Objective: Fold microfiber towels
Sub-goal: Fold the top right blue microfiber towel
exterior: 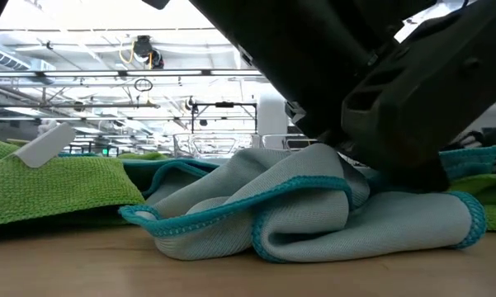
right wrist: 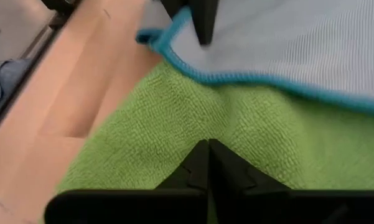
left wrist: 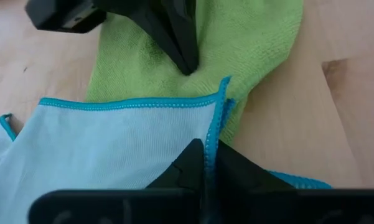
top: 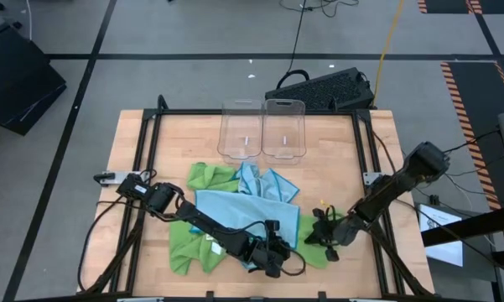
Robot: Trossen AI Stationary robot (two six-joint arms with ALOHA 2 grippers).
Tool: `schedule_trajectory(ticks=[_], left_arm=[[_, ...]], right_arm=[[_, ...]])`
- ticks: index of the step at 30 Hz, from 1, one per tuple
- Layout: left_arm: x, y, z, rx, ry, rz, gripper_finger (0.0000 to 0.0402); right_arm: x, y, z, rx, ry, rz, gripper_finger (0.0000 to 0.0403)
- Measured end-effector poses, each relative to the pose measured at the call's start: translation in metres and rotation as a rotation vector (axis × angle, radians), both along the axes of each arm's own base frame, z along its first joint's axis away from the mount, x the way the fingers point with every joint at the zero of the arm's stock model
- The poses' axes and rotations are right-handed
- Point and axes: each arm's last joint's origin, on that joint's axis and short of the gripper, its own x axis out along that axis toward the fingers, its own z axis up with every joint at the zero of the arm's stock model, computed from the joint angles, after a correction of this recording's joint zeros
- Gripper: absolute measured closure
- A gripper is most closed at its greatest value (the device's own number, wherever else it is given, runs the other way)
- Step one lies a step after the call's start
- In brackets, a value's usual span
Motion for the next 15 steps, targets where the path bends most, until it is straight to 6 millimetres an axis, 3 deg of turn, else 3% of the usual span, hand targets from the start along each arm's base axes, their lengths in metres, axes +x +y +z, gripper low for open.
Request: schedule_trajectory(ticks=[8, 15], left_arm=[[0.000, 0.000, 0.000, -0.009, -0.004, 0.014, 0.0336], [-0.002, 0.000, 0.014, 0.004, -0.030, 0.019, 0.0364]], right_arm=[[-0.001, 0.001, -0.002, 0.011, 0.026, 0.026, 0.0402], [-0.002, 0.001, -0.003, 0.012, 0.051, 0.046, 0.0402]])
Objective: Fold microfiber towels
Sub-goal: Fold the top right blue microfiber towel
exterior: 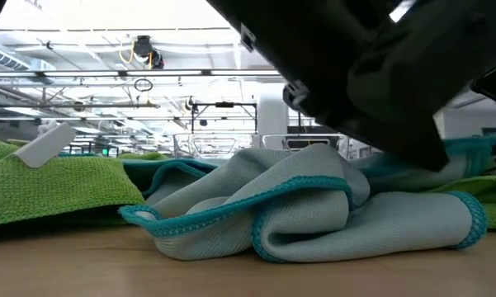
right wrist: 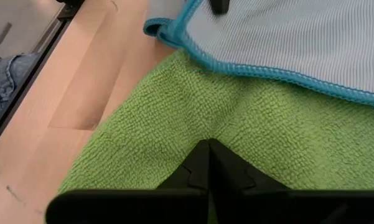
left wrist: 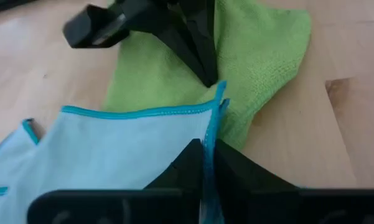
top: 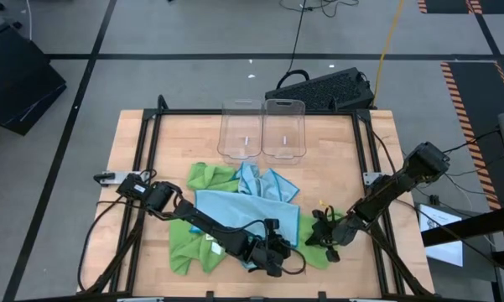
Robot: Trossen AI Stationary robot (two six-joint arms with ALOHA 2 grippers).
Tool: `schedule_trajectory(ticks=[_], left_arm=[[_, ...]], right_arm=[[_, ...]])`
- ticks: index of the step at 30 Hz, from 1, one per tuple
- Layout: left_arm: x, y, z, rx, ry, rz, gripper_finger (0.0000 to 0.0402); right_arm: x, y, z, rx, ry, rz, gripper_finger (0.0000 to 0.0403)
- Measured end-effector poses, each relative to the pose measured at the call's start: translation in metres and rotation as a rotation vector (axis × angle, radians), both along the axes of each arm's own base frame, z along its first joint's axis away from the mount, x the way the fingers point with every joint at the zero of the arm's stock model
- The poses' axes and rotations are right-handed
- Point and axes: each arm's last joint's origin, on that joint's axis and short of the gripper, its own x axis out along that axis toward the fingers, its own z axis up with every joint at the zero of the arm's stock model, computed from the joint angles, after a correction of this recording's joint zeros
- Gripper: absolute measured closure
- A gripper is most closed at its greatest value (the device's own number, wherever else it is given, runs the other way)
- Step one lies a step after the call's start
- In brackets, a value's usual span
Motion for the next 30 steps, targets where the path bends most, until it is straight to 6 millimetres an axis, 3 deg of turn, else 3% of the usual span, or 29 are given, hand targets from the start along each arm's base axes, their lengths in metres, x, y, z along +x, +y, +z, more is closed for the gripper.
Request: schedule_trajectory(ticks=[4, 14, 22, 30], left_arm=[[0.000, 0.000, 0.003, 0.025, -0.005, -0.016, 0.0393], [0.000, 0.004, 0.003, 0.036, 0.000, 0.005, 0.0396], [-0.002, 0.004, 0.018, 0.002, -0.036, 0.061, 0.0398], [-0.001, 0.011, 0.018, -0.051, -0.030, 0.119, 0.0398]], right_arm=[[0.000, 0.000, 0.000, -0.003, -0.001, 0.005, 0.0402], [0.000, 0.000, 0.004, -0.030, -0.049, 0.012, 0.0389], [0.001, -0.002, 0.022, -0.110, -0.212, -0.078, 0.0296], [0.012, 0.004, 0.028, -0.185, -0.283, -0.124, 0.0196]])
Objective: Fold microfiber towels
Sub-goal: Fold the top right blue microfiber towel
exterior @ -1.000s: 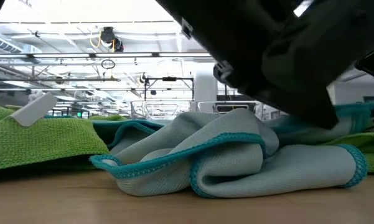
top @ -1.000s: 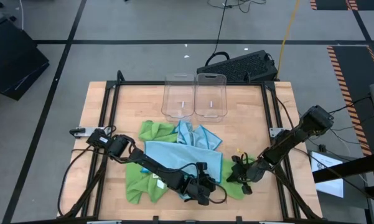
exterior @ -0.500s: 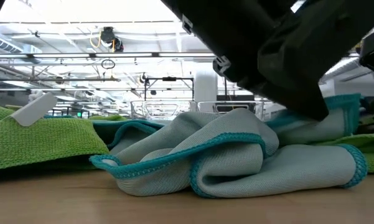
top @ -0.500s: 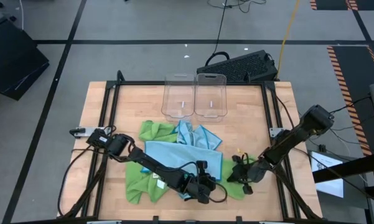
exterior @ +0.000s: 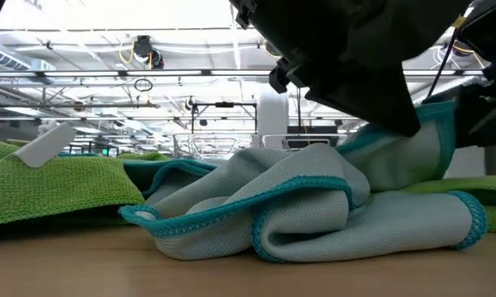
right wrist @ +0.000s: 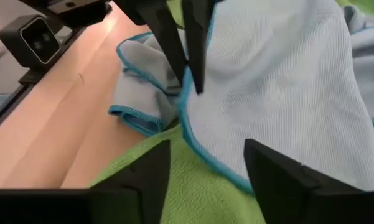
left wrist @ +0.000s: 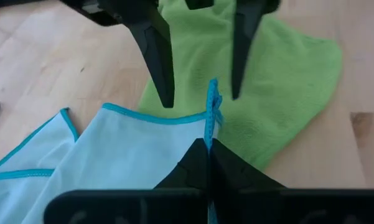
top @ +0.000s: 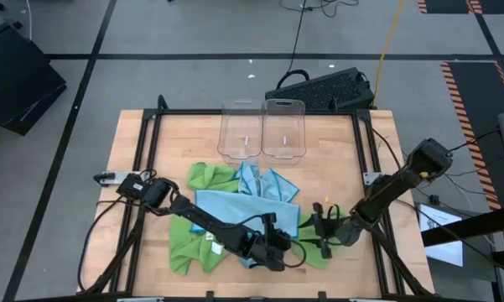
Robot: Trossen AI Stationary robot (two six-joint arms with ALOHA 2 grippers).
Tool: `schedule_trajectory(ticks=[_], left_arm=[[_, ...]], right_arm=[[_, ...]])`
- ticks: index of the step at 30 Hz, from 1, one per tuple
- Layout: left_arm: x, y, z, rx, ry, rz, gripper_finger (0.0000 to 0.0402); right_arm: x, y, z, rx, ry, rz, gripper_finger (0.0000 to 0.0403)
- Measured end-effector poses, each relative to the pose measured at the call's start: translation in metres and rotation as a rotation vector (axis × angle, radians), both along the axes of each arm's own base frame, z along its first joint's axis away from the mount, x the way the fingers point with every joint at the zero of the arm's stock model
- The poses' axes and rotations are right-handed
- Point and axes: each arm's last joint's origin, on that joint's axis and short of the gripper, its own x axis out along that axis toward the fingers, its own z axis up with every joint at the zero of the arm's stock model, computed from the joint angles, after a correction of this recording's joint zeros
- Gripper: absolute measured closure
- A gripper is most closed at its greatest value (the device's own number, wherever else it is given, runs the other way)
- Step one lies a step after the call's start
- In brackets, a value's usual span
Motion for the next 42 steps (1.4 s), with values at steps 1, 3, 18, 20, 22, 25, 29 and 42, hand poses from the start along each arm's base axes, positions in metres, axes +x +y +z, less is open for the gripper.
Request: schedule_trajectory(ticks=[1, 3, 18, 20, 22, 25, 29, 42], left_arm=[[0.000, 0.000, 0.000, -0.002, 0.000, 0.002, 0.0398], [0.000, 0.000, 0.000, -0.010, -0.002, 0.008, 0.0396], [0.002, 0.004, 0.001, -0.046, -0.026, 0.058, 0.0395], [0.003, 0.005, 0.001, -0.056, -0.030, 0.068, 0.0393], [0.003, 0.006, 0.001, -0.057, -0.030, 0.073, 0.0397], [0.003, 0.007, 0.001, -0.057, -0.031, 0.075, 0.0396], [0.003, 0.006, 0.001, -0.051, -0.034, 0.079, 0.0395], [0.003, 0.006, 0.001, -0.038, -0.035, 0.075, 0.0392]], right_arm=[[0.001, 0.001, 0.001, -0.011, -0.003, 0.006, 0.0189], [0.003, 0.003, 0.002, -0.029, -0.012, 0.019, 0.0180], [0.012, 0.005, 0.001, -0.085, -0.042, -0.013, 0.0257], [0.013, 0.005, 0.001, -0.074, -0.035, 0.001, 0.0279], [0.014, 0.004, 0.001, -0.064, -0.038, 0.005, 0.0298], [0.015, 0.004, 0.002, -0.053, -0.035, 0.015, 0.0316], [0.015, 0.004, 0.002, -0.053, -0.037, 0.013, 0.0321], [0.018, -0.001, 0.002, -0.053, -0.044, -0.031, 0.0395]])
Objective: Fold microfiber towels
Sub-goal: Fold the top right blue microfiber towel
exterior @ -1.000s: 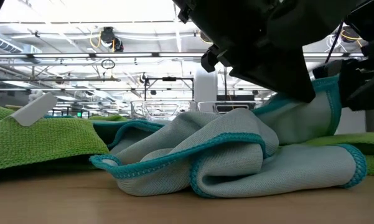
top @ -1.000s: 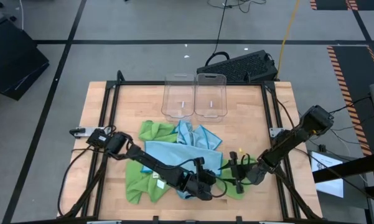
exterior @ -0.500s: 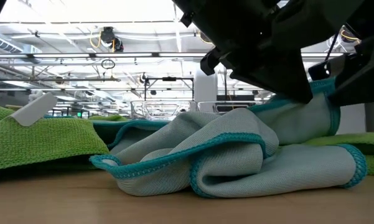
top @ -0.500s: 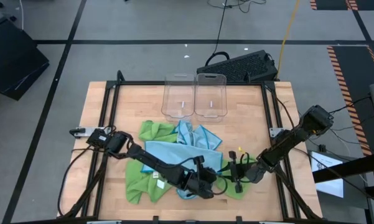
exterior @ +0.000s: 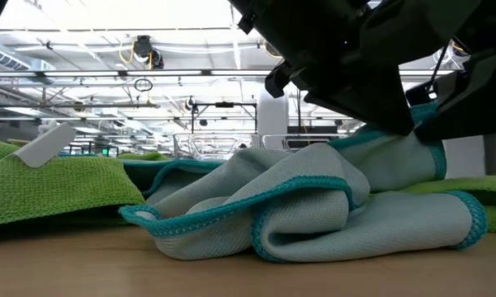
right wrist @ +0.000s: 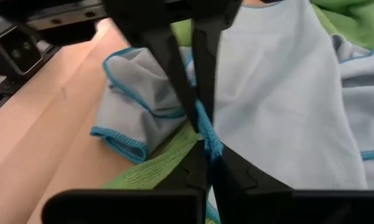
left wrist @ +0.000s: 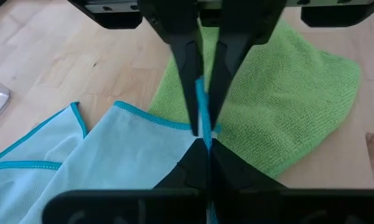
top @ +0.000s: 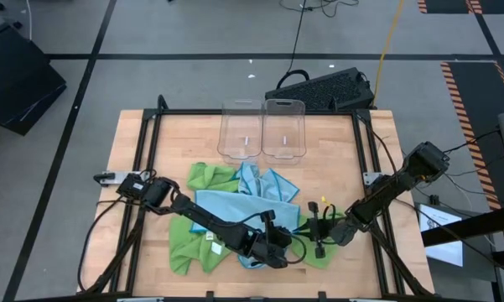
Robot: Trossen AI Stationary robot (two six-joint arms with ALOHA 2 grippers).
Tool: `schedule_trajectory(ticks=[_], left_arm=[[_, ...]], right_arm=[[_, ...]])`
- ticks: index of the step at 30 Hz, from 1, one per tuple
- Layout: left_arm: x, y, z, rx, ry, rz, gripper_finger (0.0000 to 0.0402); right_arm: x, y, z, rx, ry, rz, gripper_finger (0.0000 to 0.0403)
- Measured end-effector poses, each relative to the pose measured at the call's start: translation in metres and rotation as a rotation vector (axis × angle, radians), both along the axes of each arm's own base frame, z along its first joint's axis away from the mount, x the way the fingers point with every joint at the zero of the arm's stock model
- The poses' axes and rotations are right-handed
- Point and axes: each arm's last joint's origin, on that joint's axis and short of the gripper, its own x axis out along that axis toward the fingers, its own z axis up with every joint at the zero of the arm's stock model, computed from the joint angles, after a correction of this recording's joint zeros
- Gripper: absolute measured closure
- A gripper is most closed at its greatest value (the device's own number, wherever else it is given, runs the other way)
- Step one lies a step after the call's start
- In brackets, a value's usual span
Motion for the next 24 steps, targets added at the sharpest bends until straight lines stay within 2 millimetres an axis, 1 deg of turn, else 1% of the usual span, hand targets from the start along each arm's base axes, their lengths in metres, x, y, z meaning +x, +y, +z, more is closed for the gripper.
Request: schedule_trajectory(ticks=[1, 3, 7, 9, 11, 13, 16, 18, 20, 24], left_arm=[[0.000, 0.000, 0.000, -0.001, -0.003, -0.001, 0.0381], [0.001, -0.001, 0.001, -0.011, -0.018, 0.002, 0.0342], [0.002, -0.004, 0.004, -0.012, -0.052, -0.001, 0.0239], [0.001, -0.005, 0.004, 0.000, -0.054, 0.007, 0.0193], [0.002, -0.003, 0.002, -0.004, -0.049, 0.014, 0.0161], [0.004, 0.001, -0.002, -0.005, -0.041, 0.022, 0.0140], [0.008, 0.008, -0.013, -0.007, -0.011, 0.022, 0.0136], [0.009, 0.011, -0.016, 0.006, -0.006, 0.033, 0.0149], [0.008, 0.009, -0.015, 0.032, -0.014, 0.044, 0.0175], [0.005, 0.002, -0.011, 0.064, -0.011, 0.019, 0.0252]], right_arm=[[0.000, 0.000, 0.000, 0.005, -0.002, -0.006, 0.0397], [0.000, -0.001, 0.000, 0.010, -0.002, -0.011, 0.0399], [0.001, -0.002, 0.000, 0.033, -0.003, -0.026, 0.0400], [0.001, -0.002, 0.000, 0.035, -0.003, -0.028, 0.0400], [0.002, -0.002, 0.001, 0.042, -0.004, -0.030, 0.0401], [0.002, -0.001, 0.002, 0.051, -0.013, -0.029, 0.0401], [0.002, 0.000, 0.003, 0.068, -0.019, -0.015, 0.0402], [0.002, 0.000, 0.003, 0.071, -0.016, -0.007, 0.0402], [0.002, 0.000, 0.003, 0.073, -0.015, -0.009, 0.0402], [0.002, 0.000, 0.002, 0.077, -0.010, -0.013, 0.0402]])
